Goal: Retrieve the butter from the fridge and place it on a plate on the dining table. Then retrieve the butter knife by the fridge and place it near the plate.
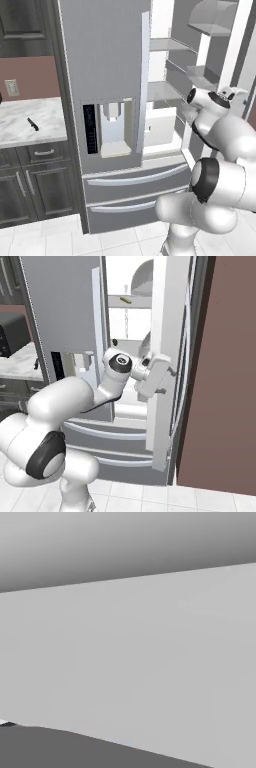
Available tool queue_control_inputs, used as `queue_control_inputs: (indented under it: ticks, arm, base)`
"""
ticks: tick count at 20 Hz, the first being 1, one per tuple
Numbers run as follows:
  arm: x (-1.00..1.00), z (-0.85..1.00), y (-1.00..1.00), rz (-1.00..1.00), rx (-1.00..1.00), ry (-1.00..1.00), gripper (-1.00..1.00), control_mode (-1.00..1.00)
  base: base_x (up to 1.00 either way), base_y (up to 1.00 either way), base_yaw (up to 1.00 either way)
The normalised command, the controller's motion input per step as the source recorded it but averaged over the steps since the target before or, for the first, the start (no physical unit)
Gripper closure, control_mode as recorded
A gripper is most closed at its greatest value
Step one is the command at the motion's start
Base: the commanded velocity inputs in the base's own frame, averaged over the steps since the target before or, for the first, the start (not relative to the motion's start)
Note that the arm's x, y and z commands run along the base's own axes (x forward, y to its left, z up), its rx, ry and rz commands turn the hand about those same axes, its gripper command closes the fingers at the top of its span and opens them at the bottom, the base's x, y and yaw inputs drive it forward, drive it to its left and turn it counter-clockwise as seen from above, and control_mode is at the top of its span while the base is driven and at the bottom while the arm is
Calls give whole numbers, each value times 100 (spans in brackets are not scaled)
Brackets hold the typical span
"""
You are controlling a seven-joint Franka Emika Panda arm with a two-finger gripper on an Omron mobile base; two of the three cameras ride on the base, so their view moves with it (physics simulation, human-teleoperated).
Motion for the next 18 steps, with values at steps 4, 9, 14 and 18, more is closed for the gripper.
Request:
queue_control_inputs:
  ticks: [4, 9, 14, 18]
  arm:
    - [-21, 1, -83, 3, 0, 0, -100, -100]
    - [-35, 17, 10, 8, 0, 0, -100, -100]
    - [5, -3, 85, 4, 11, 2, -100, -100]
    - [24, -19, 97, 1, 51, -3, -100, -100]
  base:
    - [0, 0, 0]
    - [0, 0, 0]
    - [0, 0, 0]
    - [0, 0, 0]
